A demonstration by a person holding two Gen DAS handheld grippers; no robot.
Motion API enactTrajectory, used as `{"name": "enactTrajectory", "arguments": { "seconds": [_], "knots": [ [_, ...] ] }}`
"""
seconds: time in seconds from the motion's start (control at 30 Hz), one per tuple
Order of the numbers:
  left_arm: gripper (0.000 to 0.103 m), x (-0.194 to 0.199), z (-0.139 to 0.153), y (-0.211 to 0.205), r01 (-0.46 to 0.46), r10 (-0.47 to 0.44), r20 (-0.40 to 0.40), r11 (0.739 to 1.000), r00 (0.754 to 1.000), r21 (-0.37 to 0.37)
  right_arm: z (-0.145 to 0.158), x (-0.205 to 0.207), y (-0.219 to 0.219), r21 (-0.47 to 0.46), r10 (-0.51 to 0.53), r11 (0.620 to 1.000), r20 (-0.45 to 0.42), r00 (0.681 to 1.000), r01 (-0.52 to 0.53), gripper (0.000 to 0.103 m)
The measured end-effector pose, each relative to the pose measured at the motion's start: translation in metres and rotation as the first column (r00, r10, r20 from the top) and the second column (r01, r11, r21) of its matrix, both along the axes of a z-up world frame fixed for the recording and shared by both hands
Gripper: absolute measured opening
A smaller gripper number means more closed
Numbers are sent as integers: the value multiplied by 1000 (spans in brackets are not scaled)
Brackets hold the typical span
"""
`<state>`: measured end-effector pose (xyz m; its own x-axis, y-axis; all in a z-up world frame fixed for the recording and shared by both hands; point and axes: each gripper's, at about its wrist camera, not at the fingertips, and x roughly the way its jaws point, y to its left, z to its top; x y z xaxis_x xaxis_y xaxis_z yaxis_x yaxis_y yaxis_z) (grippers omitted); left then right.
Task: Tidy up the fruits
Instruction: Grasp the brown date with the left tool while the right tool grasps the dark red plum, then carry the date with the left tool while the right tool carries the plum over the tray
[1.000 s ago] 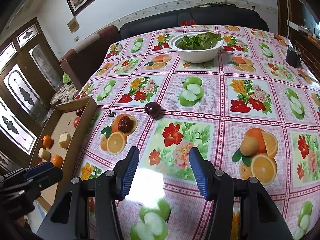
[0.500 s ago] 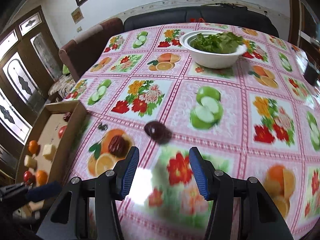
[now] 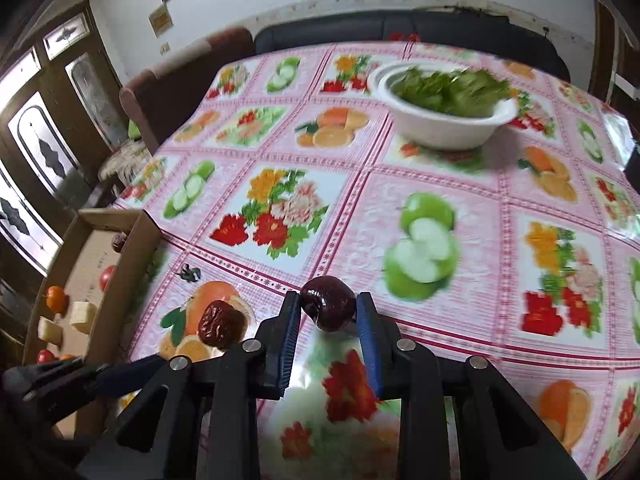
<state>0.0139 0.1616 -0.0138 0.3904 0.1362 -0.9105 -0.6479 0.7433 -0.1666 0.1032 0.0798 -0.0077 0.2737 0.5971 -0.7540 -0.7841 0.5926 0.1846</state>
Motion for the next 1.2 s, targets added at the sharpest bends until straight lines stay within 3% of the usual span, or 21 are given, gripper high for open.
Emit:
{"name": "enactTrajectory", "arguments": {
  "seconds": [0.2, 0.3, 0.73, 1.2],
  "knots": [
    [39, 14, -2, 9, -28, 28, 11, 999, 1000, 35, 22, -2, -52, 99, -53, 994, -31, 998, 56, 29],
    [19, 17, -3, 6, -19, 18, 6, 998, 1000, 65, 27, -3, -68, 123, -76, 989, -51, 996, 82, 29],
    [19, -21, 22, -30, -30, 25, 29, 984, 999, 177, 39, -26, -98, 178, -98, 978, -78, 992, 111, 29],
    [19, -86, 54, -42, -95, 76, 93, 971, 993, 219, 42, -73, -87, 178, -27, 983, -79, 996, 41, 29]
  ]
}}
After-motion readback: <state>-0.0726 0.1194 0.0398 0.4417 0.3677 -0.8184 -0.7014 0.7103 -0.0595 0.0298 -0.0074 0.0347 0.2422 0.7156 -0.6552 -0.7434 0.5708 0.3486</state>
